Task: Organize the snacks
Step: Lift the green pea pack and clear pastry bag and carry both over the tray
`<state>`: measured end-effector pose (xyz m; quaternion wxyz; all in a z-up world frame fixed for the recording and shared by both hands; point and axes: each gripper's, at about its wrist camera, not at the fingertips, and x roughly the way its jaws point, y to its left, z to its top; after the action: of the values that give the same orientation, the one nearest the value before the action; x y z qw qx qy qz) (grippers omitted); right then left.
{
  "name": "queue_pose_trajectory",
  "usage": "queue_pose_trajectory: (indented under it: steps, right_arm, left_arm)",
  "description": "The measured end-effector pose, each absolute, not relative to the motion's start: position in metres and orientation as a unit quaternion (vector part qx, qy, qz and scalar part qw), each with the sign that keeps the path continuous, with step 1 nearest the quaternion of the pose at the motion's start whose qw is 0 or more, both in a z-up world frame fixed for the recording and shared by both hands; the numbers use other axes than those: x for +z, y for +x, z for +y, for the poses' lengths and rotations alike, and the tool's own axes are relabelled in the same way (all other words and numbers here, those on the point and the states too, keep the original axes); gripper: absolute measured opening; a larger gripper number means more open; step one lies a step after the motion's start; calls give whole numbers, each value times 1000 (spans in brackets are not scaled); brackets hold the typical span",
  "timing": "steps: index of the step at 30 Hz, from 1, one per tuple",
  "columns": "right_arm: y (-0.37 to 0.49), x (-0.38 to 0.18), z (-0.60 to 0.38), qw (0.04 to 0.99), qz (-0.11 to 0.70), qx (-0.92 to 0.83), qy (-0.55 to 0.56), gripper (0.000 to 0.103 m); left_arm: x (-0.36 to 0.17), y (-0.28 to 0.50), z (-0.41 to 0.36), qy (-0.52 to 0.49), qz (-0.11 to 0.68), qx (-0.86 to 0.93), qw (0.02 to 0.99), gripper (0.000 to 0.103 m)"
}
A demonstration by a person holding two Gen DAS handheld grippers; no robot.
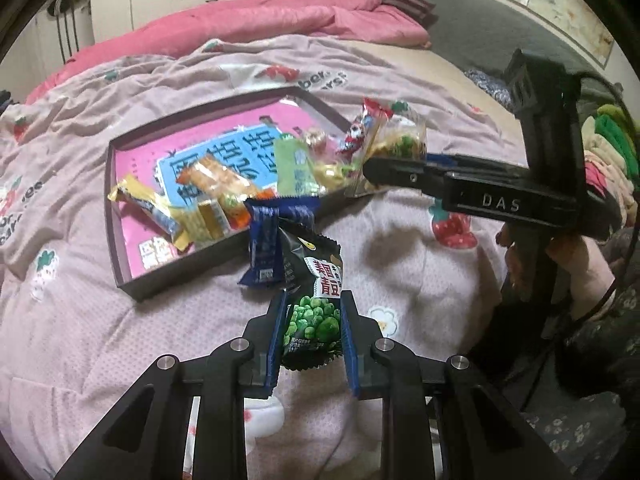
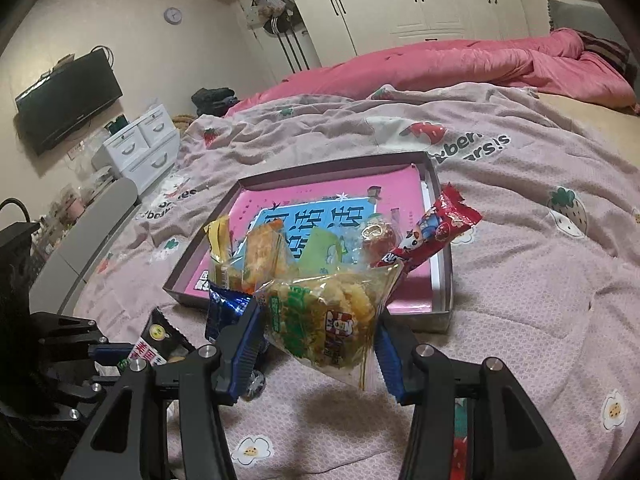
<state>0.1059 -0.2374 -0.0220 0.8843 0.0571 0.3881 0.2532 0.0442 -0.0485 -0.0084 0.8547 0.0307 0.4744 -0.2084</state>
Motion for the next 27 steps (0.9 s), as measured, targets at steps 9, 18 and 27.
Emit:
queue_pose_trajectory:
  steps: [9,18,27]
  right_arm:
    - [107,-16,-243,888,377,252,70,52]
    - [110,-11,-248,893,366,248,83,52]
    - [115,-6,-253,898,356,243,92,52]
  left_arm:
    - [4,51,-41,14,460,-200,865,26]
    - [14,62,-29,-8,444,-184,877,26]
    - [29,84,-13,-26,415,-151,897,26]
